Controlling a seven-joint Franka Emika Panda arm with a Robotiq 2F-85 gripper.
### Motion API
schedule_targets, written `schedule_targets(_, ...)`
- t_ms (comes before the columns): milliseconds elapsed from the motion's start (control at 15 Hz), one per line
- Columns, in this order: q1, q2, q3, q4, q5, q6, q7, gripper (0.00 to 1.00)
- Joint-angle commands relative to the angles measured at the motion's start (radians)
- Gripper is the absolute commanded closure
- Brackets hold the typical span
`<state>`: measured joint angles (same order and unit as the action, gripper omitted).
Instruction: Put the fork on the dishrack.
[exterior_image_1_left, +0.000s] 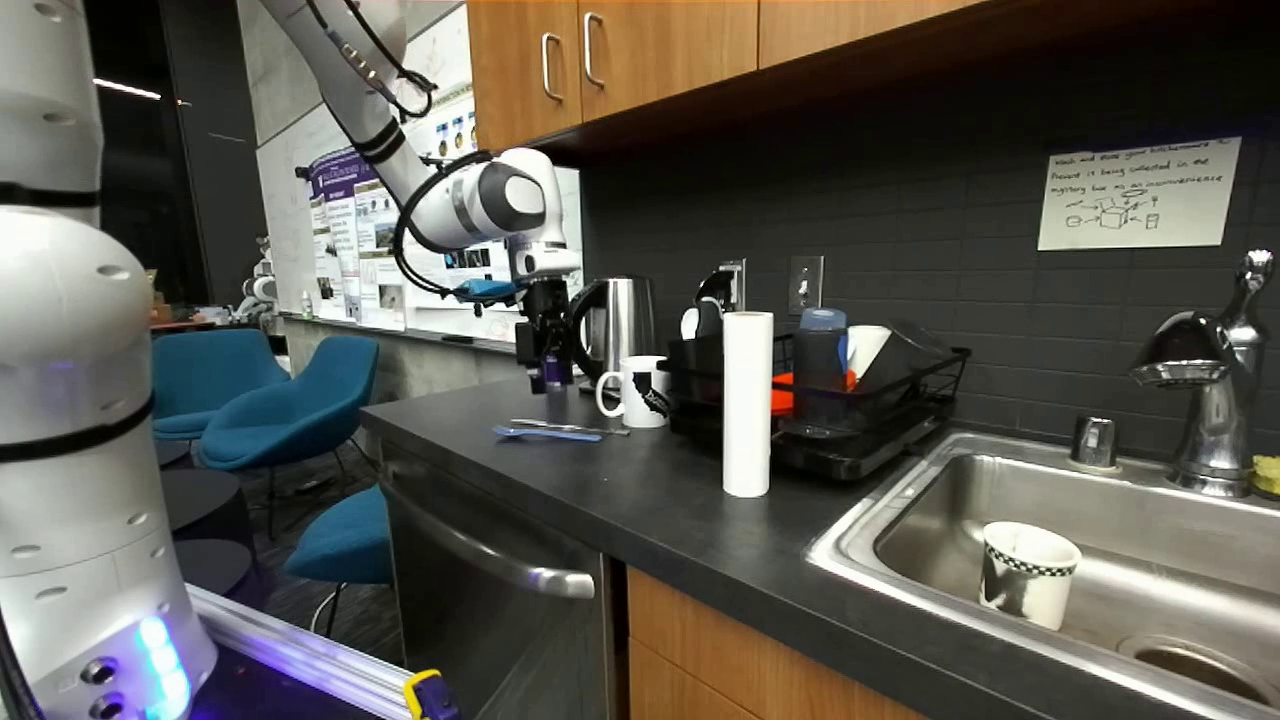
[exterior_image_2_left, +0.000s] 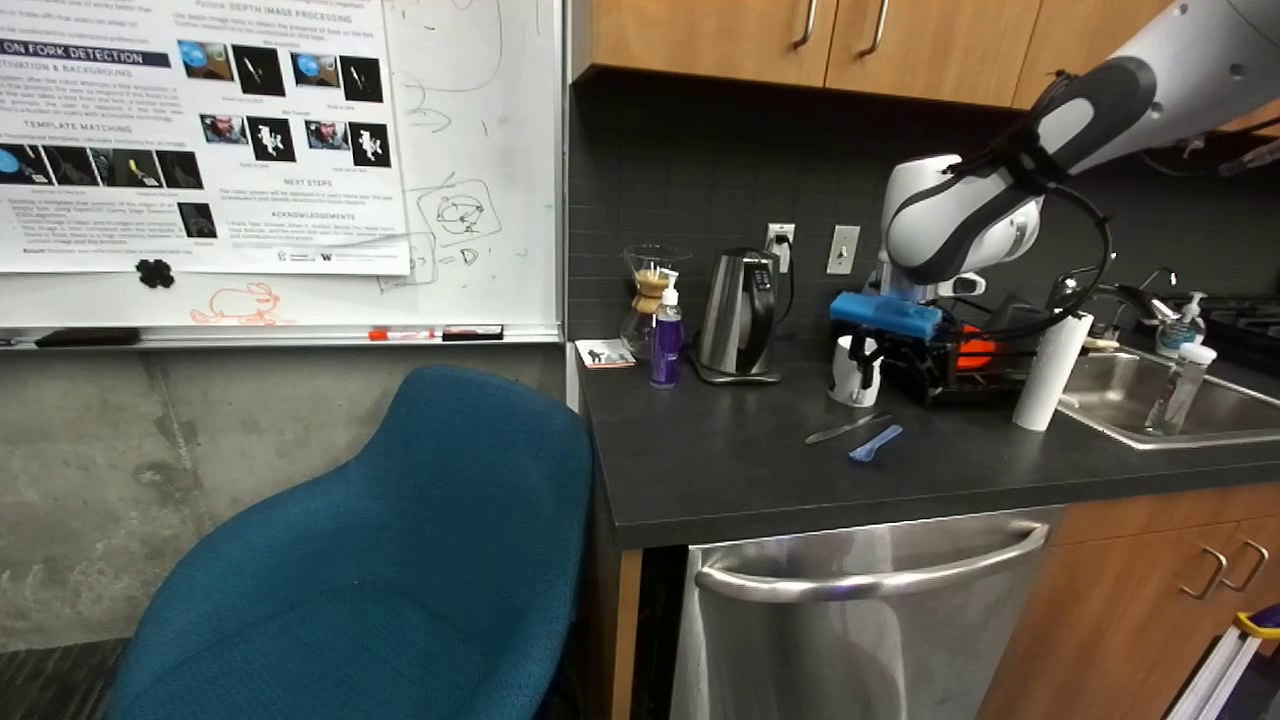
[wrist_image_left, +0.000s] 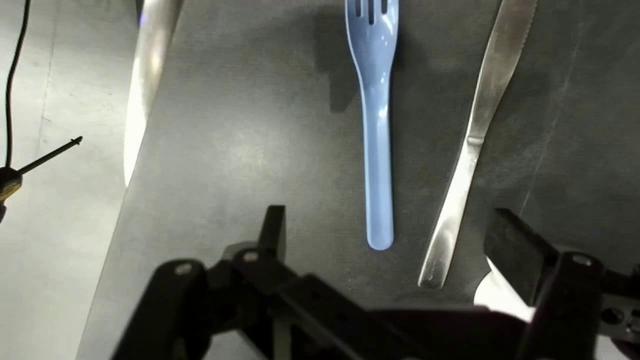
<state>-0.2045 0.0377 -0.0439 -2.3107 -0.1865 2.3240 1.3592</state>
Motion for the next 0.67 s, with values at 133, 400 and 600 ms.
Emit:
schedule_targets(133,0.024,0.084,-0.072,0.072,0.078,-0.064,-0.119,0.00)
schedule_targets(400,0.020,0.068,-0.099,0.031,0.132,-0.057,-0.251,0.00)
schedule_targets(600,0.021,0.065,-0.117,0.002,0.130,-0.037,-0.301,0.00)
